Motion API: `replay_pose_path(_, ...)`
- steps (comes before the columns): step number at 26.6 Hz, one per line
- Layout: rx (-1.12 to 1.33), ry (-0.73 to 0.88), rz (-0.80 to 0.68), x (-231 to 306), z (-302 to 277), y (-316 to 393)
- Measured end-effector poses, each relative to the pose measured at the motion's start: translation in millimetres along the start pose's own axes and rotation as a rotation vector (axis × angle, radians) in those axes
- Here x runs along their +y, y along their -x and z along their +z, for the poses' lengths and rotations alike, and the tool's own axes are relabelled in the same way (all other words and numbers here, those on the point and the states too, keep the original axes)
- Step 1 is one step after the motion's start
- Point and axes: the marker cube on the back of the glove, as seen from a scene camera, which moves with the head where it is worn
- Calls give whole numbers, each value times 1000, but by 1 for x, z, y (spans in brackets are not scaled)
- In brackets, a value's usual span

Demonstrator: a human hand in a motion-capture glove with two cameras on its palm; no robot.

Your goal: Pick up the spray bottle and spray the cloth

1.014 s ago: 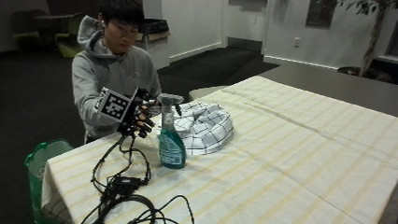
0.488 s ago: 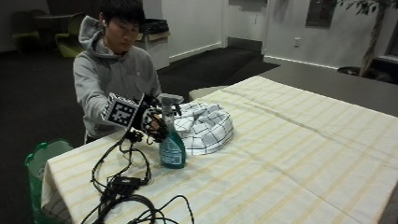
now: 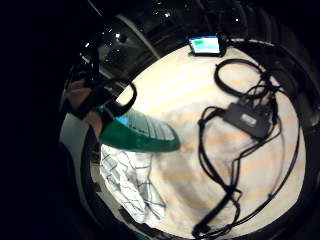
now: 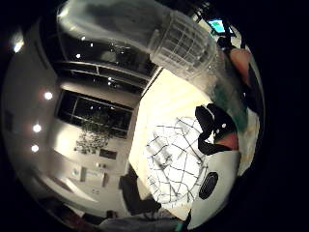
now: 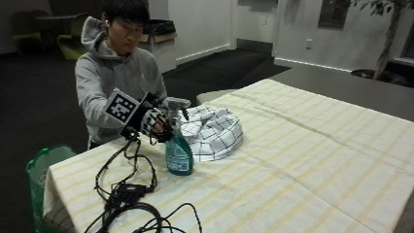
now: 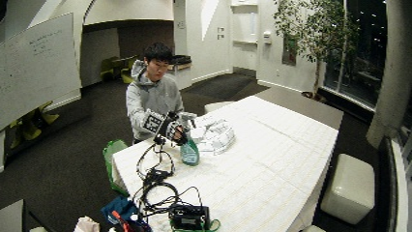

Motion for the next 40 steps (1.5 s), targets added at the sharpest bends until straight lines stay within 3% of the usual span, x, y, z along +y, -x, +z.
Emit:
replay_pose_path(5,24,-58,23,9,-22,1)
replay_pose_path(10,16,-118,-74,13,-33,-5)
replay_pose_path(18,-9,-33,-16,31,-39,-1)
replay_pose_path(23,-10,-62,-98,27,-38,-1)
replay_pose_path(30,-44,-154,-10,11,-29,5)
replay_pose_path(34,-65,-73,-77,15,-24,2)
replay_pose_path(40,-86,-137,-157,5,-9,-1)
